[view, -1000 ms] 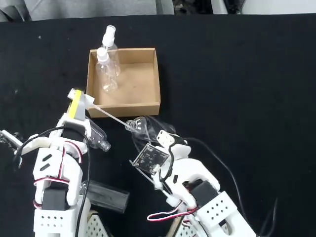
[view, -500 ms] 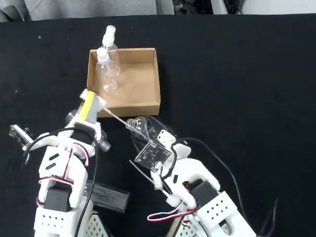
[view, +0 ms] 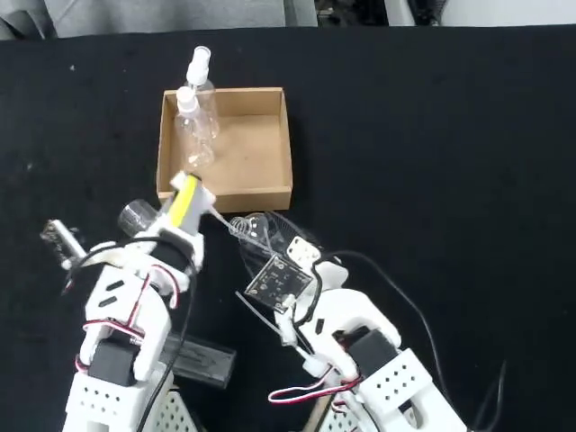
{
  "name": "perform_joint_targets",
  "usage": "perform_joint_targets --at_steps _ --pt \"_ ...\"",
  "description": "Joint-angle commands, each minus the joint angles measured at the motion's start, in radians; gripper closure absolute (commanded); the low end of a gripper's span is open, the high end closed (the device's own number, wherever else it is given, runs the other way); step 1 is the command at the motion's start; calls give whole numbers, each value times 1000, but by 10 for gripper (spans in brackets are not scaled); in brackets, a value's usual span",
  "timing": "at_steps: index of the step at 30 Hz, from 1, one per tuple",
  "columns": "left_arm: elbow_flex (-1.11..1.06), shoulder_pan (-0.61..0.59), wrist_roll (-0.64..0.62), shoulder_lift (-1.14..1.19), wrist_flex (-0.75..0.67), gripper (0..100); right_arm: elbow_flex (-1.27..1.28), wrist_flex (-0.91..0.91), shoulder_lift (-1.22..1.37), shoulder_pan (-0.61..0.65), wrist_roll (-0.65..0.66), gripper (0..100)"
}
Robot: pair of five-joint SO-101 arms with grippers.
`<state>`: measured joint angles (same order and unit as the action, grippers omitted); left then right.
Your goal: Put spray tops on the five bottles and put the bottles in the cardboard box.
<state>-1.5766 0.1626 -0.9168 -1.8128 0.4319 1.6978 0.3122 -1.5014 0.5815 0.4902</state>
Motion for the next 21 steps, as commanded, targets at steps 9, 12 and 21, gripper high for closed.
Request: perform_joint_targets --at_steps 9,12,21 --pt "-4 71 43 -8 3 971 -2 29 -19 17 -8 988" --pt "-4 79 43 -6 5 971 -2 29 -19 17 -8 988" --pt "-35 147 164 -8 5 969 -2 58 -19 15 -8 988"
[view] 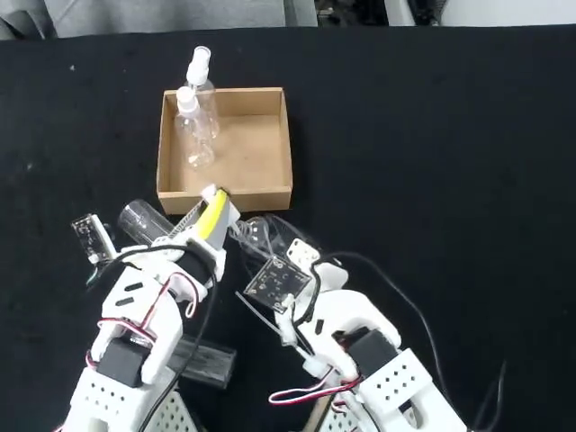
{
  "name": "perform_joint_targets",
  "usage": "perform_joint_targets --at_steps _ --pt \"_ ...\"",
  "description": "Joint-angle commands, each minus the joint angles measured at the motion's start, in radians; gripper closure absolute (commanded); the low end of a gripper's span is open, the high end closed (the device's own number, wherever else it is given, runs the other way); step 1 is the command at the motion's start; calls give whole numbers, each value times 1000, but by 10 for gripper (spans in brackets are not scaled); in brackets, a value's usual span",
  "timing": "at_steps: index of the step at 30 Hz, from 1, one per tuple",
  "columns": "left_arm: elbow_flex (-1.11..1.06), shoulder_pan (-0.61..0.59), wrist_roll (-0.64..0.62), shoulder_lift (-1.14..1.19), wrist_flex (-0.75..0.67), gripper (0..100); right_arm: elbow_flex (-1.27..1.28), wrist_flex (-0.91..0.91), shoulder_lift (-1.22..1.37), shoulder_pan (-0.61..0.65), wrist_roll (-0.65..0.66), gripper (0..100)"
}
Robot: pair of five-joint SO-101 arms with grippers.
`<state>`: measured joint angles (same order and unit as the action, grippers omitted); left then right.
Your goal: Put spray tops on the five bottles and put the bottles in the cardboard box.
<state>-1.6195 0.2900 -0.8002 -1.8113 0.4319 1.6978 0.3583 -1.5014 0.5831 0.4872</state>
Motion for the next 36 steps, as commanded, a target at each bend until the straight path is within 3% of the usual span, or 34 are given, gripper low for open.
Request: perform_joint_targets --at_steps 1,11,18,36 --pt "8 22 57 -9 6 968 -2 12 -19 14 -5 988" --pt "137 27 61 -11 219 962 -2 12 -19 14 -5 988" --pt "136 27 57 -11 227 819 -2 17 -19 15 -5 988" --pt "191 27 58 -11 227 941 -2 12 -19 15 -5 988"
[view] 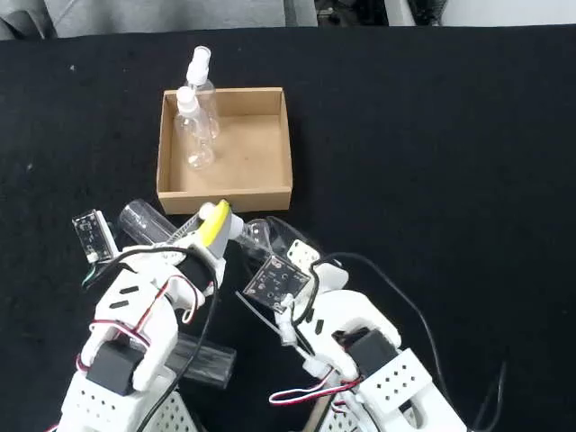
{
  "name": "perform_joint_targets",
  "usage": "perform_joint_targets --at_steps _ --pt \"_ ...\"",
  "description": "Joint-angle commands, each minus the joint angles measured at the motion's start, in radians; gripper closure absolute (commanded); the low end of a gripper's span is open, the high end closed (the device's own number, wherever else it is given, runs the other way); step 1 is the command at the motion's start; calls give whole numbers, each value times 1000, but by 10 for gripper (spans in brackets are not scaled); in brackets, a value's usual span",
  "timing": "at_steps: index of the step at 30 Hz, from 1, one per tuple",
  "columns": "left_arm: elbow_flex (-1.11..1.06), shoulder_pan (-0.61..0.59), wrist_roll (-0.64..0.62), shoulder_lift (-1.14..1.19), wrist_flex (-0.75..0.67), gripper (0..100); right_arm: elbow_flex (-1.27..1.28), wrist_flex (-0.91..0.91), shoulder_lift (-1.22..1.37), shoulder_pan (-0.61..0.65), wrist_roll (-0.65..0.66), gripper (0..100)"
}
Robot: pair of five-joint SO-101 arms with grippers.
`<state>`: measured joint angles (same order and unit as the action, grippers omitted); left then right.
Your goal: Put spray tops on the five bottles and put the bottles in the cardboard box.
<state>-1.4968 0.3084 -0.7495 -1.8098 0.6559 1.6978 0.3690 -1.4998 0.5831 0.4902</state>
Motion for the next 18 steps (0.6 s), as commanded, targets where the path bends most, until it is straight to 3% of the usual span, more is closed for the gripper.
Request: perform_joint_targets --at_steps 1,9,18 --pt "71 8 8 -12 3 943 -2 0 -21 15 -8 988" --pt "67 85 12 -12 12 938 -2 0 -21 12 -8 988" --pt "140 84 68 -12 158 937 -2 0 -21 11 -8 988"
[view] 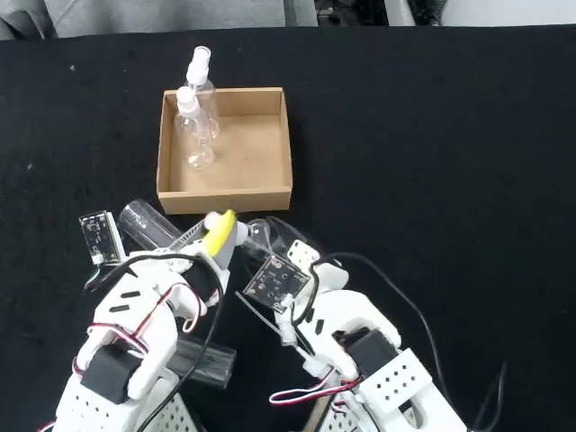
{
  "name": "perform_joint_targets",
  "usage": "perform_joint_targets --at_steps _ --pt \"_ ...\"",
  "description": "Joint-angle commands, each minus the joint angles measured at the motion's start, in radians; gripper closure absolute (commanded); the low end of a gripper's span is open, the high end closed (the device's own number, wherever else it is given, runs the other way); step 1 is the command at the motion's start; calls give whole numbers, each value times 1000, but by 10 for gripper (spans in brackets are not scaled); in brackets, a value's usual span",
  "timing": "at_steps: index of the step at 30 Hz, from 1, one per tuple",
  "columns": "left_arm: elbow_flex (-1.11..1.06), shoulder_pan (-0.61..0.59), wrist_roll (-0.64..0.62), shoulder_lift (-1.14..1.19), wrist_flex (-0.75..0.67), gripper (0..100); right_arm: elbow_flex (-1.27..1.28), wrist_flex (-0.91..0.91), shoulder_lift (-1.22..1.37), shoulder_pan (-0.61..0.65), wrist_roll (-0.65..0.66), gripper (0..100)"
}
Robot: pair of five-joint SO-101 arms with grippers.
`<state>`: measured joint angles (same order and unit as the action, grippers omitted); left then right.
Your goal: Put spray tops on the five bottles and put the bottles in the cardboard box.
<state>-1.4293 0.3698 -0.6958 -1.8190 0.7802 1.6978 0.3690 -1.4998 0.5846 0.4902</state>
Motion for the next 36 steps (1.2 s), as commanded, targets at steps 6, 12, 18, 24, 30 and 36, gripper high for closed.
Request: perform_joint_targets --at_steps 6,12,18,24,30,36 --pt "65 -24 8 -3 32 869 -2 6 -21 14 -8 988" --pt "64 -44 6 -2 40 788 -2 6 -21 15 -8 988" --pt "76 -96 -8 -3 32 817 -2 6 -21 15 -8 988" --pt "108 -185 -89 -3 32 827 -2 6 -21 15 -8 988" --pt "130 -232 -97 -5 32 827 -2 2 -21 15 -12 988" --pt "130 -309 -147 -5 32 827 -2 -63 -22 11 -152 988"
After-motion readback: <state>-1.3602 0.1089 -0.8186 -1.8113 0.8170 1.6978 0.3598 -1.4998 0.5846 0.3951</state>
